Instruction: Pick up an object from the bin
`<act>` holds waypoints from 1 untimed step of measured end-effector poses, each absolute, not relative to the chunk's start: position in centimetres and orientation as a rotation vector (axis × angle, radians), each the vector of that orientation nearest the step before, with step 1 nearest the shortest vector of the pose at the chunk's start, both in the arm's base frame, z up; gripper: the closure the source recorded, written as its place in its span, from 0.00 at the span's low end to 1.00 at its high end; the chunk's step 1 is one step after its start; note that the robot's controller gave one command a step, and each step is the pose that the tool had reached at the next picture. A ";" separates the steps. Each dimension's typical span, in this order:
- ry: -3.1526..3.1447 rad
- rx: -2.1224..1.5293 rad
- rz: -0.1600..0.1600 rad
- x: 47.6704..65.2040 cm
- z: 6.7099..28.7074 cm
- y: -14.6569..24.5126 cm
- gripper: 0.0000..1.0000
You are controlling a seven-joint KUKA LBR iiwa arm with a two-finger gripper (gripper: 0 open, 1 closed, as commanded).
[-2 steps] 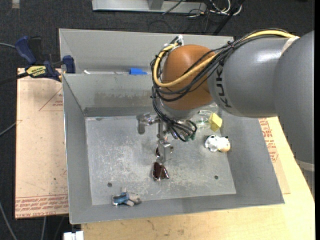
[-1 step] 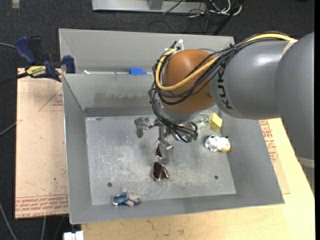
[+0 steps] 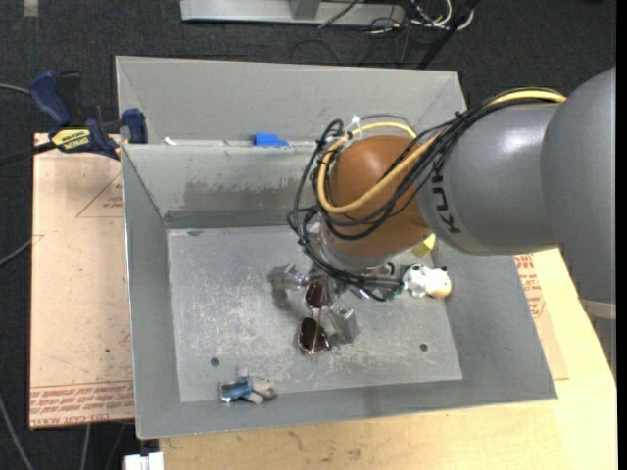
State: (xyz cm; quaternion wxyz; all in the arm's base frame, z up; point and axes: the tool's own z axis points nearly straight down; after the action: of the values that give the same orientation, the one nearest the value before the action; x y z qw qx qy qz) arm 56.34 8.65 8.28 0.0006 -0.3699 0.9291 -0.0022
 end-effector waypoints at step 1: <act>2.921 -1.144 0.001 62.6 7.1 5.6 1.00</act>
Offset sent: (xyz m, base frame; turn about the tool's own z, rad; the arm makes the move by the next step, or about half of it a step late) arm 0.0000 0.0000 0.0000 0.0000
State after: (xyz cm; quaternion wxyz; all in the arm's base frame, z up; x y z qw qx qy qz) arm 62.59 5.57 7.07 0.0021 -0.3647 0.9311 0.0003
